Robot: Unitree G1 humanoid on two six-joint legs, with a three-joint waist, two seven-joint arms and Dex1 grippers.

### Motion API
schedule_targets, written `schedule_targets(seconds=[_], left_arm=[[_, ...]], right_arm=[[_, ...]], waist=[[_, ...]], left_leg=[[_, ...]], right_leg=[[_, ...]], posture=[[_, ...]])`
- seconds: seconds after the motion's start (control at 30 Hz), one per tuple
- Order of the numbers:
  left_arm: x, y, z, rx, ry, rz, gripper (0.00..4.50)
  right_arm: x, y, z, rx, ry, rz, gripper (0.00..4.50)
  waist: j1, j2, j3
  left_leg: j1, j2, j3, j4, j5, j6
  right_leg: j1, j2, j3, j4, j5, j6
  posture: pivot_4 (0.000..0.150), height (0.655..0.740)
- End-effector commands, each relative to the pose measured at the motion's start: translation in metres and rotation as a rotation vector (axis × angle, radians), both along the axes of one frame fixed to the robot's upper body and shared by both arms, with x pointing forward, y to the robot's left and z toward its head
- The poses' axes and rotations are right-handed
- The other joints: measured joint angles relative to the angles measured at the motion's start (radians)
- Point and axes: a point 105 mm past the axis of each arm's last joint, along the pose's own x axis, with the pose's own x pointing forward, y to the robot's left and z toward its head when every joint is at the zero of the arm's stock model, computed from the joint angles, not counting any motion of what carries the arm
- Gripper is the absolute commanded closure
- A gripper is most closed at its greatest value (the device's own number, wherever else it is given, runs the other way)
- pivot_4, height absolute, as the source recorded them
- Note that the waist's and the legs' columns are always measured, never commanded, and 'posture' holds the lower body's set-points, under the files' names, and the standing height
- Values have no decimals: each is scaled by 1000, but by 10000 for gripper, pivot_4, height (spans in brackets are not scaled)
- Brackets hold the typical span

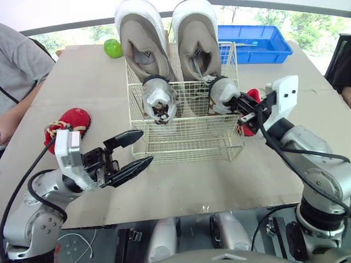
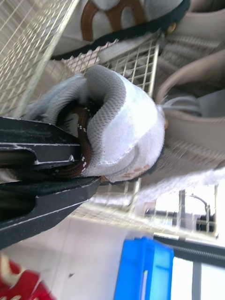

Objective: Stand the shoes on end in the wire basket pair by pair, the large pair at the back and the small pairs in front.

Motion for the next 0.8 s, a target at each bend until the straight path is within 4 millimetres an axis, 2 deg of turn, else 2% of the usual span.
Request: schedule_targets(seconds=[0.03,0.17,0.37,0.5,0.67,0.8], left_arm=[[-1,0,3,0,-38,-17,621],[-4,3,1,3,-39,-16,621],[-7,-3,5,5,-44,-8,621],[-8,-6,9,6,-46,2,621],[-6,-8,12,-5,-43,26,621],[0,-2,16,-60,-28,97,621]], right_arm=[[2,2,-11,84,67,-33,44515],[4,8,-5,141,68,-4,44515],[5,9,-22,101,175,60,44515],[8,2,-19,127,187,46,32167],[0,-4,-6,126,123,93,8611],[-9,-13,14,74,-7,169,8611]], waist=[[0,0,0],[-1,0,0],[-2,-1,-1],[-1,-1,-1],[2,-2,-2],[6,-1,-1]], left_leg=[[0,0,0,0,0,0],[0,0,0,0,0,0],[1,1,0,0,0,0],[1,1,0,0,0,0],[1,1,-1,0,0,0],[2,0,-1,1,0,0]], right_leg=[[0,0,0,0,0,0],[0,0,0,0,0,0],[0,0,0,0,0,0],[1,0,0,0,0,0],[2,0,-1,0,0,0],[5,-2,-2,-4,-2,4]], posture=[[1500,7400],[1500,7400],[1500,7400],[1500,7400],[1500,7400],[1500,7400]])
